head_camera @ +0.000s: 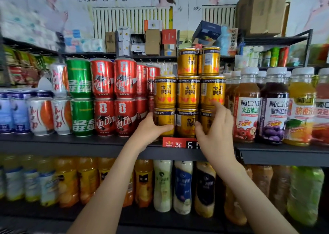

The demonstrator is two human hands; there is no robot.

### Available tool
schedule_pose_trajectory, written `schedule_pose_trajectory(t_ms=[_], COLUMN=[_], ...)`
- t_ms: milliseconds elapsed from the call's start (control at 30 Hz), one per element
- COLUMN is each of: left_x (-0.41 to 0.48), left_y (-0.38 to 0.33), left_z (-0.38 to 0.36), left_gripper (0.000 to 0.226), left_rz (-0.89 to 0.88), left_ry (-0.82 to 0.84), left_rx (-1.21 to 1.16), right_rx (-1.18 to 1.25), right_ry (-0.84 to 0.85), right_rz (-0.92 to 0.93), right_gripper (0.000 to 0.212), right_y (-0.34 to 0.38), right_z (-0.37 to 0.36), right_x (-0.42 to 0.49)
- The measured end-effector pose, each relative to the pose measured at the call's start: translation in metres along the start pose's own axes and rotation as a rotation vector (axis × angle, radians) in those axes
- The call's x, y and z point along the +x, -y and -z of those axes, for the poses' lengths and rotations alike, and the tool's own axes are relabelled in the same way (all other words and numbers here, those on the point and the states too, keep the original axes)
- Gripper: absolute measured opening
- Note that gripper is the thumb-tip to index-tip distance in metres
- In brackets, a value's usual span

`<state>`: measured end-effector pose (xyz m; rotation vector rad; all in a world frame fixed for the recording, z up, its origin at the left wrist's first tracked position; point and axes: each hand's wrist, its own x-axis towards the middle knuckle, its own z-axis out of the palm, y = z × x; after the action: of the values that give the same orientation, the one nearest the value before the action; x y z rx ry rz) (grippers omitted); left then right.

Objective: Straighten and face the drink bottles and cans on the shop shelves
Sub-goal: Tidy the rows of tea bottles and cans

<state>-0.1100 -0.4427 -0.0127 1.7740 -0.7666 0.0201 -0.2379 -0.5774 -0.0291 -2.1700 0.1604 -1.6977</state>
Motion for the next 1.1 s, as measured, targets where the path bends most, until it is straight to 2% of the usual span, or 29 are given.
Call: schedule_pose_trajectory(t_ms=[100, 200, 367, 533, 600, 667, 900, 1033, 1100], left_x=[0.002, 0.004, 0.011, 0.012, 0.011, 0.010, 0.014, 0.011, 0.009], left_y=[0.004, 0.005, 0.005, -0.007, -0.007, -0.004, 0.005, 0.001, -0.002], left_z=[0.006, 0.009, 0.016, 0.029, 0.030, 0.028, 0.014, 0.006, 0.003], left_gripper=[0.061, 0.057, 0.065, 0.046, 0.042, 0.048, 0.063, 0.090, 0.096], left_rz=[0.006, -0.001, 0.008, 0.060, 0.028, 0.011, -0.020, -0.027, -0.021], left_ry=[0.060, 0.082, 0.153, 0.294, 0.273, 0.241, 0.026, -0.089, -0.130], left_rx=[-0.058, -0.032, 0.007, -0.093, -0.063, -0.050, 0.018, 0.124, 0.192], right_rx=[0.050, 0.034, 0.016, -0.259, -0.383, -0.422, -0.428, -0.453, -0.478], right_ry=[0.112, 0.148, 0.210, 0.307, 0.366, 0.405, 0.364, 0.322, 0.314], right_rz=[0.042, 0.128, 0.274, 0.341, 0.332, 0.302, 0.282, 0.297, 0.300], right_gripper=[0.053, 0.051, 0.053, 0.057, 0.056, 0.055, 0.053, 0.052, 0.051], right_y=[0.007, 0.013, 0.041, 0.064, 0.065, 0.065, 0.068, 0.070, 0.072], right_z=[-0.016, -0.025, -0.026, -0.036, -0.042, -0.047, -0.051, -0.057, -0.060], right_x=[-0.005, -0.001, 0.048, 0.094, 0.101, 0.104, 0.109, 0.108, 0.108])
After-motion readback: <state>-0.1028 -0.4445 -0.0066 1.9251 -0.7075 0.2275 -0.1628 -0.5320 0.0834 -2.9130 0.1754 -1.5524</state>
